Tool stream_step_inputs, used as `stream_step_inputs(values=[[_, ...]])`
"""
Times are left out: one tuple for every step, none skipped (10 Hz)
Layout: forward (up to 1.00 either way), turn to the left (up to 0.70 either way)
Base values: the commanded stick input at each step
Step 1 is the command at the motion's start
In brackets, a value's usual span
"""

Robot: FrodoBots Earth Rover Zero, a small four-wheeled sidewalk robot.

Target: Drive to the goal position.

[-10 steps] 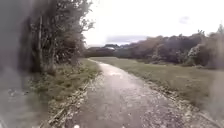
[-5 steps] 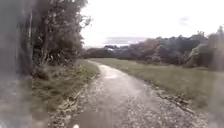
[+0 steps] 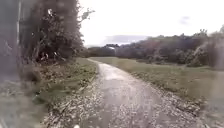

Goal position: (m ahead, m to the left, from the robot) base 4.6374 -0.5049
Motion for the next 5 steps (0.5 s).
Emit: stream_step_inputs(values=[[1.0,0.0],[1.0,0.0],[1.0,0.0],[1.0,0.0],[1.0,0.0]])
